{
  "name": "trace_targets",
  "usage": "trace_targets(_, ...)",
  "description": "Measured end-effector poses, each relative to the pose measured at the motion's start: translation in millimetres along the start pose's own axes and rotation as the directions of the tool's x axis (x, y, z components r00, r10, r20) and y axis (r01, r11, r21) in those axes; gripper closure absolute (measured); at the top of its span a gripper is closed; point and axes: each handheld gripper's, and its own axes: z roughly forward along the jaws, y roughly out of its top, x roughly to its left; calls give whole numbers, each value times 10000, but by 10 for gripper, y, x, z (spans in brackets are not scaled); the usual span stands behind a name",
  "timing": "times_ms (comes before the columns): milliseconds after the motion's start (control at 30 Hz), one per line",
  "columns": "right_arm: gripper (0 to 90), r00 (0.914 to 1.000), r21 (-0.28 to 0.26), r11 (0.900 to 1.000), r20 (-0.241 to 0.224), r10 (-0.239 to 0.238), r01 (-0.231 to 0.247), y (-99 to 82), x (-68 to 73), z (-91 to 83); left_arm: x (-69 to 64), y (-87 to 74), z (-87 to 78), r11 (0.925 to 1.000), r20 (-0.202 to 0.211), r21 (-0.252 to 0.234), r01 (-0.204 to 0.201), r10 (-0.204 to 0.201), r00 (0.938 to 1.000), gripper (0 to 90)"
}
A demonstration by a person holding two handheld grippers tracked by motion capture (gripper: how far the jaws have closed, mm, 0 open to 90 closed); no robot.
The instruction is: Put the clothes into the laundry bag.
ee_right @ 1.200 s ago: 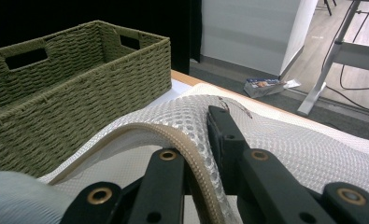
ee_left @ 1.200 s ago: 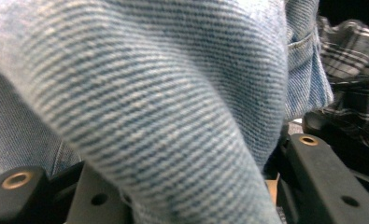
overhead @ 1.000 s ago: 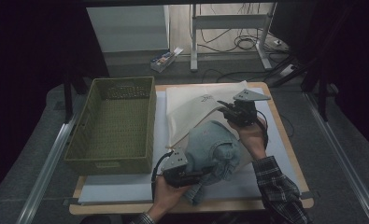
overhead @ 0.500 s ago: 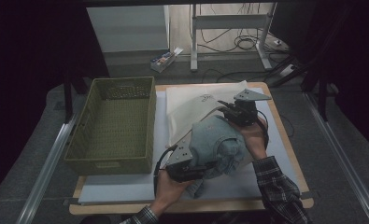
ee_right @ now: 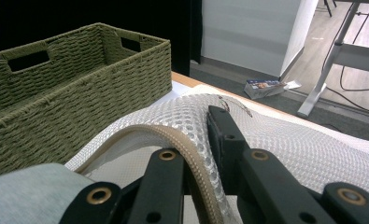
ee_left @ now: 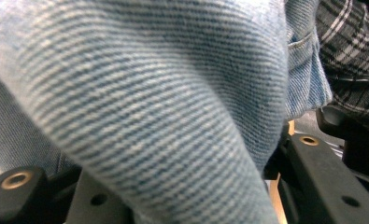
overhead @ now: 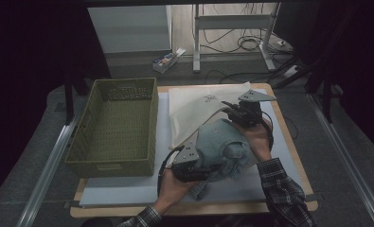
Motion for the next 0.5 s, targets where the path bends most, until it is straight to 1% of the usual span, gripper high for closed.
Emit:
trace_targets(100, 817, 10000, -3, 10000, -28, 13, -13, 1, -4, -3, 23, 10, 21, 9999, 90, 111, 29, -30, 10000, 520)
trace_targets(200, 816, 10000, 7, 10000, -66, 29, -29, 2, -7, -3, 54, 6, 44, 9998, 71, 182, 81, -83, 9999, 520)
trace_targets(500, 813, 9999, -13, 10000, -155, -16, 15, 23, 13, -23, 156, 3, 91, 9983, -184, 376, 444, -437, 9989, 519)
